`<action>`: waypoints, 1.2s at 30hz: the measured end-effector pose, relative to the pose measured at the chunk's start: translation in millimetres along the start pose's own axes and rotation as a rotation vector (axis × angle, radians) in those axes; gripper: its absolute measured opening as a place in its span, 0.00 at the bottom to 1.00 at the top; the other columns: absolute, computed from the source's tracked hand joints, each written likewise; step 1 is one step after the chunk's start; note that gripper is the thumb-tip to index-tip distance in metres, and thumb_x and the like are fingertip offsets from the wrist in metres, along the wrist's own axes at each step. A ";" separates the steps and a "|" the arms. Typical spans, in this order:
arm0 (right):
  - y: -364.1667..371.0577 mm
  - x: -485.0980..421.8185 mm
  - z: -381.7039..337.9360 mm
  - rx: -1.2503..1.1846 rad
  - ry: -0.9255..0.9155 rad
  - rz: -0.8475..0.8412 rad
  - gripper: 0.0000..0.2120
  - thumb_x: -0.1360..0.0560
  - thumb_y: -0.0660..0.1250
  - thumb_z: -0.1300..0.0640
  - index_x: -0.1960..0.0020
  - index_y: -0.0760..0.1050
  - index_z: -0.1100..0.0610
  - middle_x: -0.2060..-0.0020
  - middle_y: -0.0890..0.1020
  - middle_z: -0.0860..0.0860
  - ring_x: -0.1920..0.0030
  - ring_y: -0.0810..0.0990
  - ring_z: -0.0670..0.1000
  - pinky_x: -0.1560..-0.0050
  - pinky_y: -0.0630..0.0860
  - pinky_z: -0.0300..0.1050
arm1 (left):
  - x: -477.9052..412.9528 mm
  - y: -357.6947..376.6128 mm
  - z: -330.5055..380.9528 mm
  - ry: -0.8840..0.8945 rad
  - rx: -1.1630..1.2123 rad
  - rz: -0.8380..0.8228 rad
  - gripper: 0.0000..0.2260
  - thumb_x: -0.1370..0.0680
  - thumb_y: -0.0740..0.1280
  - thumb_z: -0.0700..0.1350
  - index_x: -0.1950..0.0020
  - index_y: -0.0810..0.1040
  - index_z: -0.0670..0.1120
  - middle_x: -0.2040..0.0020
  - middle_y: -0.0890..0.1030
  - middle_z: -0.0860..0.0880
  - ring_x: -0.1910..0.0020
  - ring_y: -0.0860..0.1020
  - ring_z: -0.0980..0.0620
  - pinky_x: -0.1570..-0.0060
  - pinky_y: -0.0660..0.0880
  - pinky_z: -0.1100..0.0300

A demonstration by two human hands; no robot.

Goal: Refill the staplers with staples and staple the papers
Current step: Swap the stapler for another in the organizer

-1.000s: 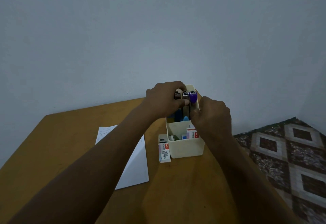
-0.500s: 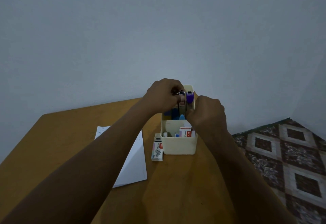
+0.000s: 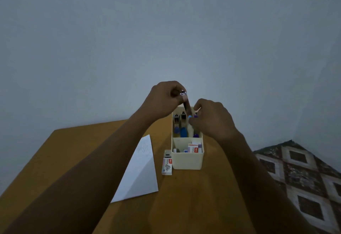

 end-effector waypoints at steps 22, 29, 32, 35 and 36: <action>116.0 17.8 -93.2 -1.131 -0.029 -0.249 0.08 0.28 0.68 0.52 0.53 0.80 0.56 0.54 0.83 0.58 0.49 0.82 0.57 0.47 0.79 0.47 | 132.3 -73.5 -127.9 -0.506 0.680 -0.044 0.10 0.22 0.67 0.45 0.47 0.81 0.39 0.54 0.83 0.38 0.60 0.80 0.47 0.59 0.77 0.57; 167.7 27.0 -83.1 -1.259 0.047 -0.410 0.08 0.24 0.65 0.60 0.51 0.78 0.65 0.54 0.81 0.61 0.51 0.82 0.57 0.49 0.79 0.46 | 156.0 -41.7 -151.7 -0.452 0.495 -0.014 0.09 0.23 0.68 0.45 0.50 0.79 0.39 0.59 0.84 0.43 0.66 0.82 0.50 0.65 0.78 0.57; 179.9 25.9 -75.3 -1.269 0.085 -0.469 0.09 0.23 0.62 0.63 0.47 0.75 0.68 0.49 0.79 0.64 0.47 0.81 0.58 0.46 0.79 0.48 | 157.8 -30.8 -164.0 -0.492 0.505 0.004 0.10 0.23 0.68 0.45 0.50 0.78 0.37 0.60 0.84 0.44 0.68 0.81 0.49 0.67 0.77 0.58; 188.9 27.2 -71.0 -1.275 0.148 -0.467 0.09 0.23 0.62 0.64 0.46 0.75 0.68 0.48 0.80 0.64 0.48 0.82 0.57 0.47 0.79 0.48 | 160.4 -21.3 -172.8 -0.504 0.510 0.014 0.11 0.22 0.67 0.45 0.51 0.78 0.37 0.62 0.84 0.46 0.70 0.81 0.51 0.68 0.76 0.59; 192.9 28.3 -69.7 -1.279 0.173 -0.457 0.09 0.23 0.63 0.64 0.46 0.75 0.68 0.48 0.80 0.63 0.49 0.82 0.56 0.48 0.79 0.48 | 162.3 -17.1 -175.2 -0.509 0.509 0.015 0.11 0.22 0.67 0.45 0.51 0.78 0.37 0.61 0.84 0.46 0.70 0.80 0.51 0.69 0.76 0.59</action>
Point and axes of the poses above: each hand's wrist, its own x-axis away from the middle knuckle, its own y-axis out of the palm, z = x × y, the point moved 3 cm from there along -x, towards the middle knuckle
